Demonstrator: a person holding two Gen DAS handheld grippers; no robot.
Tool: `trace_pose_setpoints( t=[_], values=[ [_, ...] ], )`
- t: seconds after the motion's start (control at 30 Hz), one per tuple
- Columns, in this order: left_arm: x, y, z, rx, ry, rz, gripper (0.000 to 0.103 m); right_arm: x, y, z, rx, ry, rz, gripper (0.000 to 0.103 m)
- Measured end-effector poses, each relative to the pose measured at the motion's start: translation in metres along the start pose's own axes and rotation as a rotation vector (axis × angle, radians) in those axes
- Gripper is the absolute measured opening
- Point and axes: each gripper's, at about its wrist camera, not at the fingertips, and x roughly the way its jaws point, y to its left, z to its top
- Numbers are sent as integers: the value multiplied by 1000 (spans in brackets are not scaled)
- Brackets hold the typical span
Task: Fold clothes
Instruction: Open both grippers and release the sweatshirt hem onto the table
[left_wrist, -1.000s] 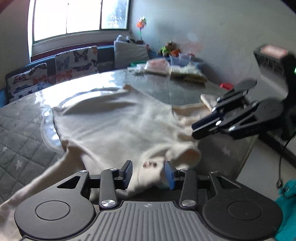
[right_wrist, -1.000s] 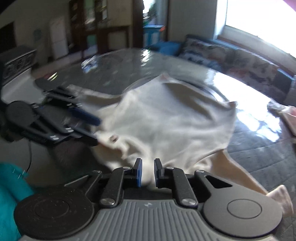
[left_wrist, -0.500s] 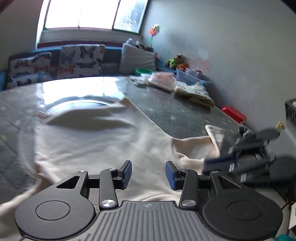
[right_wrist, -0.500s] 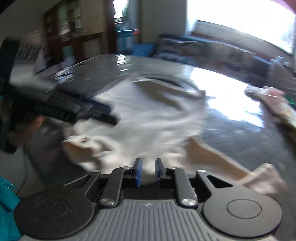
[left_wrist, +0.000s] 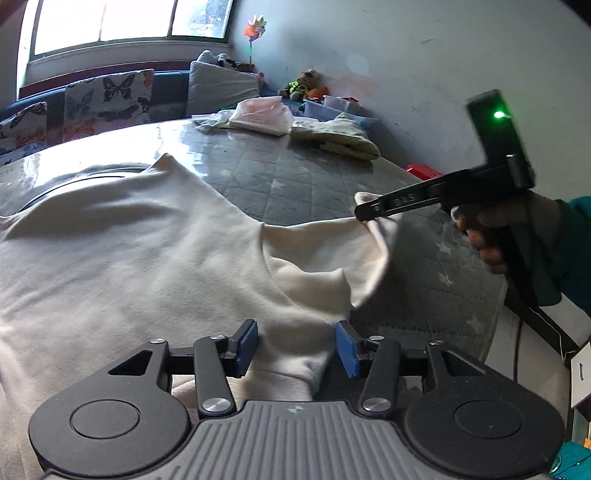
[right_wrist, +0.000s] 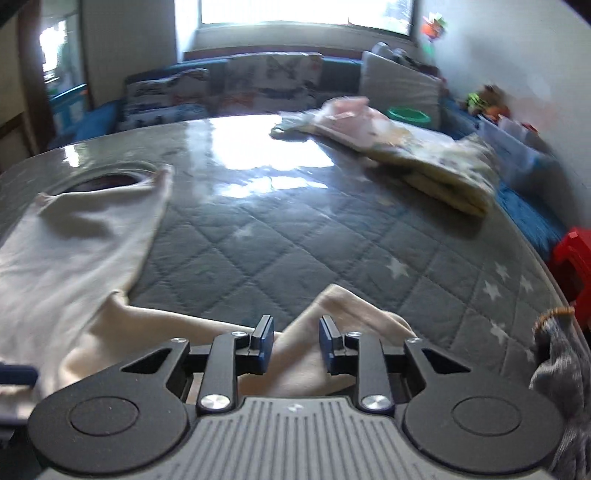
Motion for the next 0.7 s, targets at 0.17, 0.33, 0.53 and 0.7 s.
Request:
trace_pose_setpoints(
  t=[0.17,0.33,0.53,0.7],
  values=[
    [0,0,0,6,1,-11,56,2,5,-1,-34,-7,-29,13],
    [1,-2,-2,13,-1,-13,61,-13,1,8,-34,-86,-55,2],
    [0,-2,-3,18,-3,-22,64,-56,-20,8,26,-277,-116,2],
    [2,-6,-4,47,-5,-25,70,-42,-58,-12,122,-212,-232,2]
  ],
)
